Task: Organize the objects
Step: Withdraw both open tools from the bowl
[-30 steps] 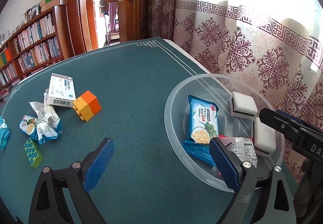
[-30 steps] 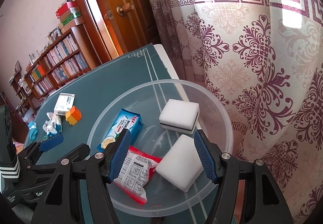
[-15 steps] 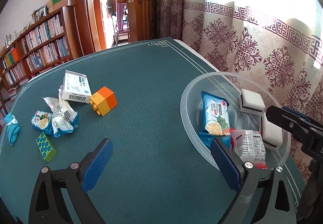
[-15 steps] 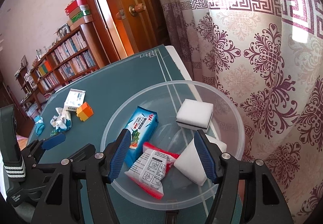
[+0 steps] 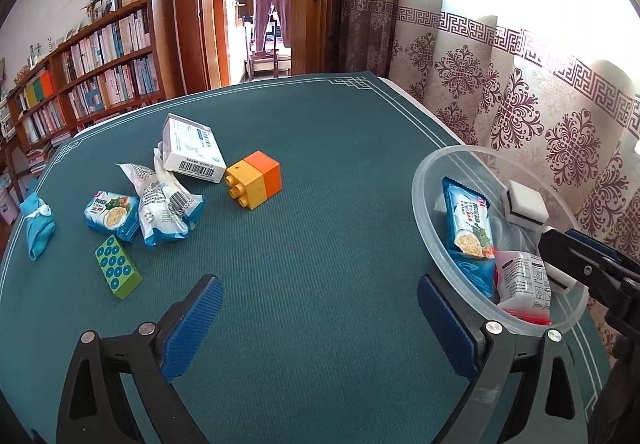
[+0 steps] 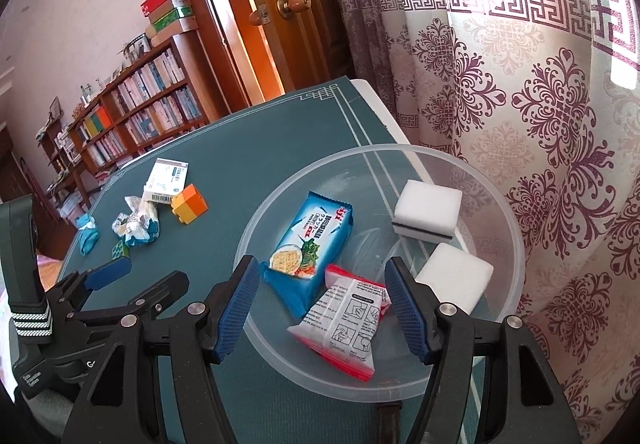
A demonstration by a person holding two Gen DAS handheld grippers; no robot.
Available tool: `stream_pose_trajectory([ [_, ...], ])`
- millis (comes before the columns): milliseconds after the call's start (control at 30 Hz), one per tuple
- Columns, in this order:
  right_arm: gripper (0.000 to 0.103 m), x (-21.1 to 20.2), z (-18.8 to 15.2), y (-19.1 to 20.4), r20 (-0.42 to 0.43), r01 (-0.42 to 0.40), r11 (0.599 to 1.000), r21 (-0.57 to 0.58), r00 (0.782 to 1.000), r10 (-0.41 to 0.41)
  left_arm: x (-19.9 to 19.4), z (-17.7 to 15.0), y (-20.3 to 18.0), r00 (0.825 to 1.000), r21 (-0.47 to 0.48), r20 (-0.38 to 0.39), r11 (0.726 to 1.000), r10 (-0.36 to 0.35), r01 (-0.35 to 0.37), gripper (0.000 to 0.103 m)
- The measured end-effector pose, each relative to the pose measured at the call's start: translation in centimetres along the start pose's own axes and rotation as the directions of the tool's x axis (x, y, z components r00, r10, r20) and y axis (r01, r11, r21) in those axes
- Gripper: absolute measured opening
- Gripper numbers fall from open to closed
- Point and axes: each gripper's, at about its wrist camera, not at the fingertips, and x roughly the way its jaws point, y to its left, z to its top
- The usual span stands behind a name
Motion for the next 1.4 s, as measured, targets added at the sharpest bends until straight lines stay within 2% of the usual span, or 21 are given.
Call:
stream_pose_trajectory([
  [367,0.067,0.8,-0.5,3.3,-0.026,-0.044,0.998,-0.036,0.999,0.043,0.1,-0.8,5.5,0.997,-0.097,-0.012,0.992,0.074,-0.075,0.100],
  [767,0.067,2.2,-1.5,6.4,-0.073,-0.088,0.993,-0.074,0.994,0.083,0.7,-1.1,12.3,0.980,-0.210,-0.041,0.957,0.195,-0.199,0.100],
  [1000,0.067,3.0,-2.5,8.2,-0.113,-0.122,0.987,-0.108,0.988,0.110,1.6,-1.6,15.5,0.968,-0.169,-0.079,0.954,0.238,-0.248,0.100],
  [1233,0.067,3.8,-3.5,9.5,-0.152,-0.156,0.980,-0.121,0.979,0.137,2.1,-1.7,16.9,0.971,-0.120,-0.084,0.965,0.224,-0.233,0.101],
  [1400,0.067,4.4,-3.9,10.4,-0.175,-0.175,0.976,-0.129,0.973,0.151,3.0,-1.2,16.0,0.973,-0.018,-0.074,0.976,0.217,-0.219,0.101],
])
